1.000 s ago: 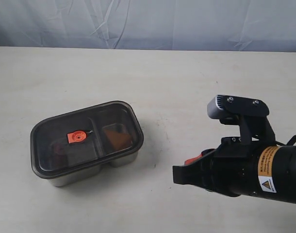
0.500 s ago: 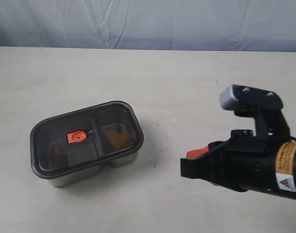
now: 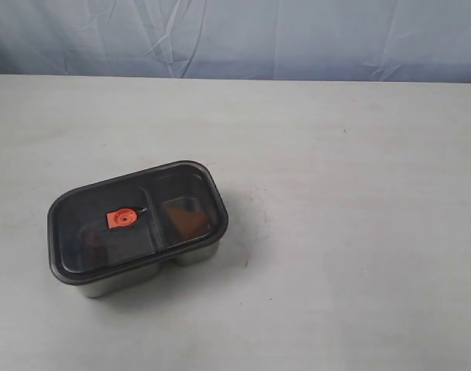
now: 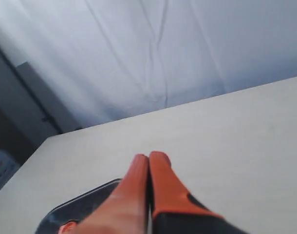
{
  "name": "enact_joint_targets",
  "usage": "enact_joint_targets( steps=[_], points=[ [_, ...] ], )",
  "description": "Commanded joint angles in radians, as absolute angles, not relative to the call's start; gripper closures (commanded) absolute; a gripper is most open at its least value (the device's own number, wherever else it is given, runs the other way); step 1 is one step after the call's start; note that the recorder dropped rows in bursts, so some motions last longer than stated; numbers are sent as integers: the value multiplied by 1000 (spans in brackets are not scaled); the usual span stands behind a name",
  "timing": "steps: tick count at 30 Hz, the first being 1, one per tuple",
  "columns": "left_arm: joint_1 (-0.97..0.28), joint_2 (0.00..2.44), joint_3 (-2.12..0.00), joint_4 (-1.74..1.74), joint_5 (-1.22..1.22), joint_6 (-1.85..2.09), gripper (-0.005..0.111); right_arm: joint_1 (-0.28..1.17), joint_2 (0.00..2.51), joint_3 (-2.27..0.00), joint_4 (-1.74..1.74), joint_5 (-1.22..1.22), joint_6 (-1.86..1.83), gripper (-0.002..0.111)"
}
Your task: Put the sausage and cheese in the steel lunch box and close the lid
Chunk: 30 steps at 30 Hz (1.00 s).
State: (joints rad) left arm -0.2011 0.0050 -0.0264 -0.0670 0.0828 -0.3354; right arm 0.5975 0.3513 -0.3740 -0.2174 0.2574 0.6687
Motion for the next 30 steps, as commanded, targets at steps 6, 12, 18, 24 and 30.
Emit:
enact_joint_targets(
  steps=[6, 12, 18, 24, 30],
  points=[
    [-200, 0, -24, 25, 82, -333, 107, 311, 41, -47, -165, 200, 647, 109],
    [-200, 0, -24, 25, 82, -333, 107, 179, 0, 0, -125, 172, 647, 109],
    [-200, 0, -24, 36, 82, -333, 107, 168, 0, 0, -125, 181, 645, 109],
    [-200, 0, -24, 36, 82, -333, 107, 170, 0, 0, -125, 181, 645, 109],
    [-200, 0, -24, 48, 82, -333, 107, 170, 0, 0, -125, 181, 645, 109]
  ],
)
